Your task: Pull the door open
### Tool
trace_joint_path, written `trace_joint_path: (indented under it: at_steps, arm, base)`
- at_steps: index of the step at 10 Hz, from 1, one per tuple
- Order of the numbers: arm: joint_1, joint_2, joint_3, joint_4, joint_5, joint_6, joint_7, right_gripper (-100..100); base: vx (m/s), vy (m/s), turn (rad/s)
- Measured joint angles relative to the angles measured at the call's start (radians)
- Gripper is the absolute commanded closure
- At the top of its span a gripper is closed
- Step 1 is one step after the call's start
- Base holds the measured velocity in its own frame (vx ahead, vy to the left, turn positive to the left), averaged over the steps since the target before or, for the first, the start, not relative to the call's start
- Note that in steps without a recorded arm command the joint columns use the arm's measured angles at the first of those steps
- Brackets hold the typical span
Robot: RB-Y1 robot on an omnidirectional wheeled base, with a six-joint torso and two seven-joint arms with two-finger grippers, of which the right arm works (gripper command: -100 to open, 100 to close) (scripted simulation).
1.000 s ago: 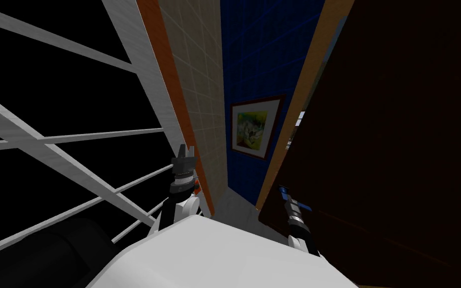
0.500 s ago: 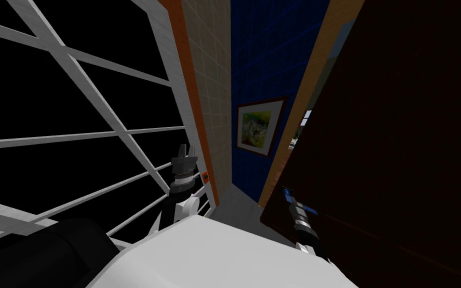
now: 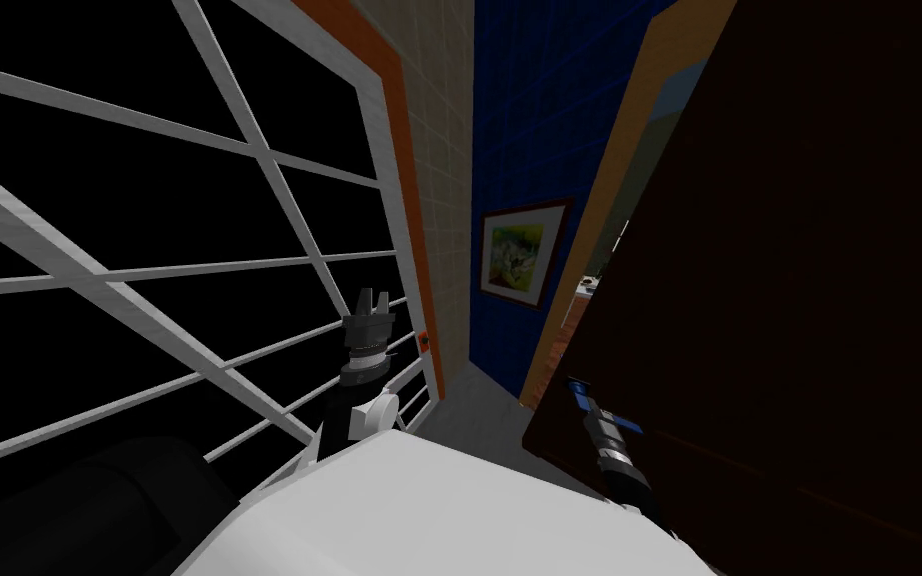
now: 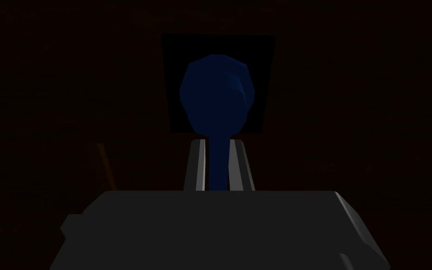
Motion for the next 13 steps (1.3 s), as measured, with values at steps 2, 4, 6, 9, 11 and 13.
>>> trace_joint_path:
  at_steps: [2,4,6,9,11,13]
  arm:
    - [0.022,-0.017,0.021,-0.016,0.009,-0.009,-0.023,100]
    - [0.036,-0.035,0.046,-0.017,0.019,-0.03,-0.054,100]
    - [0.047,-0.051,0.067,-0.009,0.029,-0.052,-0.081,100]
    - [0.064,-0.068,0.088,-0.003,0.036,-0.079,-0.103,100]
    - [0.077,-0.084,0.11,-0.005,0.044,-0.108,-0.125,100]
    - [0.117,-0.105,0.131,-0.043,0.05,-0.116,-0.143,100]
  base:
    - [-0.259,-0.05,0.149]
    - [-0.257,-0.057,0.149]
    - [-0.171,-0.019,0.054]
    - [-0.188,-0.062,0.133]
    - [-0.241,-0.052,0.121]
    - [-0.196,-0.05,0.079]
